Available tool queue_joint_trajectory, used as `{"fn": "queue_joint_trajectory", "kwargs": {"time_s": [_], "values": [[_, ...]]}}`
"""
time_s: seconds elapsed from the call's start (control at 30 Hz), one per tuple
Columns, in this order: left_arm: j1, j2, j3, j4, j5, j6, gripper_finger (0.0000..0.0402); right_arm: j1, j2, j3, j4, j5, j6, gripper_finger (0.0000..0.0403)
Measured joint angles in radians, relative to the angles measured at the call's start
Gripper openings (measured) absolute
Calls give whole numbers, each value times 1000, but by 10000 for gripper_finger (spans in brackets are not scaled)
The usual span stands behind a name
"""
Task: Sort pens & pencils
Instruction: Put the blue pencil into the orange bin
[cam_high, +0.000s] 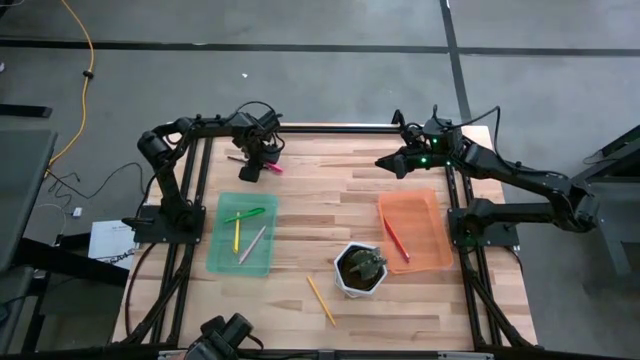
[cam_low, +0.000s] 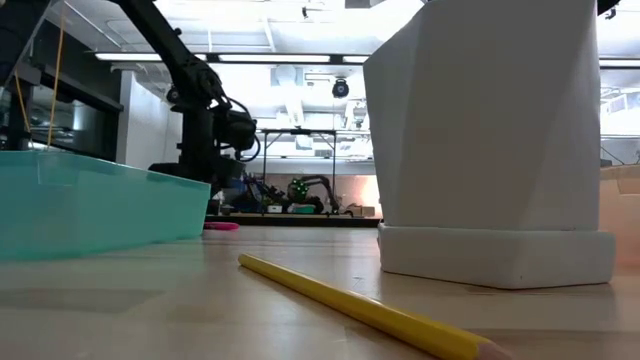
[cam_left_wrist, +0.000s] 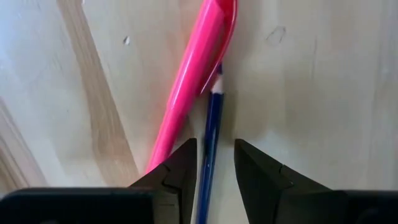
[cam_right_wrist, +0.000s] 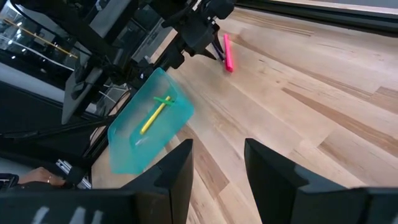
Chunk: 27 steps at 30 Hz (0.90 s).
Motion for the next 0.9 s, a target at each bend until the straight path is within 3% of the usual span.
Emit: {"fn": "queue_joint_trajectory", "kwargs": {"time_s": [0.9], "values": [[1, 18, 1, 14, -21, -34, 92, 0, 0, 0, -4, 0, -14, 133]]}}
